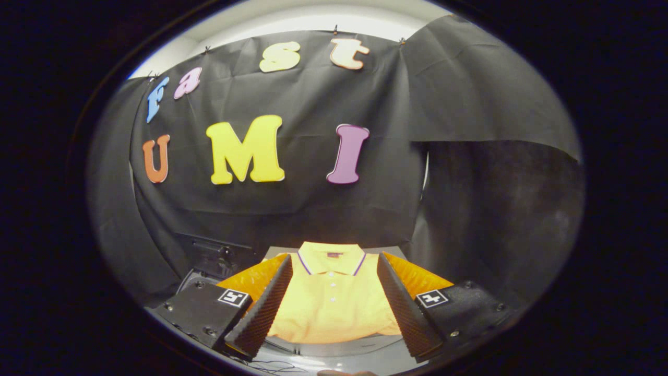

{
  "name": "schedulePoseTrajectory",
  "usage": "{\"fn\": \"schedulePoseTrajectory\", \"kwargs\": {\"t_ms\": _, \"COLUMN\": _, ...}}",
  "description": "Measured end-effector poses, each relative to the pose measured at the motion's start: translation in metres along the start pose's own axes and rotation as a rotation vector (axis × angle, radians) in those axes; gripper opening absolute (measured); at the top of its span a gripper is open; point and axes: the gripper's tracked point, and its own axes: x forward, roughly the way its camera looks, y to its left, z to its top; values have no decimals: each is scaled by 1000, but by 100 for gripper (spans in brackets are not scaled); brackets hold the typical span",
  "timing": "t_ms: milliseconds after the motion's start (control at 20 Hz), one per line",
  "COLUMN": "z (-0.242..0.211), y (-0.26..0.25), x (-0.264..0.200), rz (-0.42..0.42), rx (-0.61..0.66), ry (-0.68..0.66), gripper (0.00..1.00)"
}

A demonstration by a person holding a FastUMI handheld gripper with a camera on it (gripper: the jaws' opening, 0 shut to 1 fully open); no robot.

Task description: Put the clothes into the washing machine and then close the washing machine lid.

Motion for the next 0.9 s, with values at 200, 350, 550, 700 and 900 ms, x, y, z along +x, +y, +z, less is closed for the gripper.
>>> {"fn": "schedulePoseTrajectory", "kwargs": {"t_ms": 200, "z": -19, "y": 9, "x": 60, "rz": 28, "rx": -33, "ry": 136, "gripper": 100}}
{"fn": "schedulePoseTrajectory", "kwargs": {"t_ms": 350, "z": -43, "y": 1, "x": 96, "rz": 9, "rx": -56, "ry": 242, "gripper": 100}}
{"fn": "schedulePoseTrajectory", "kwargs": {"t_ms": 550, "z": -87, "y": -2, "x": 118, "rz": 25, "rx": -28, "ry": 395, "gripper": 100}}
{"fn": "schedulePoseTrajectory", "kwargs": {"t_ms": 700, "z": -114, "y": -10, "x": 126, "rz": 10, "rx": -17, "ry": 474, "gripper": 100}}
{"fn": "schedulePoseTrajectory", "kwargs": {"t_ms": 900, "z": -123, "y": -12, "x": 125, "rz": 28, "rx": -9, "ry": 512, "gripper": 97}}
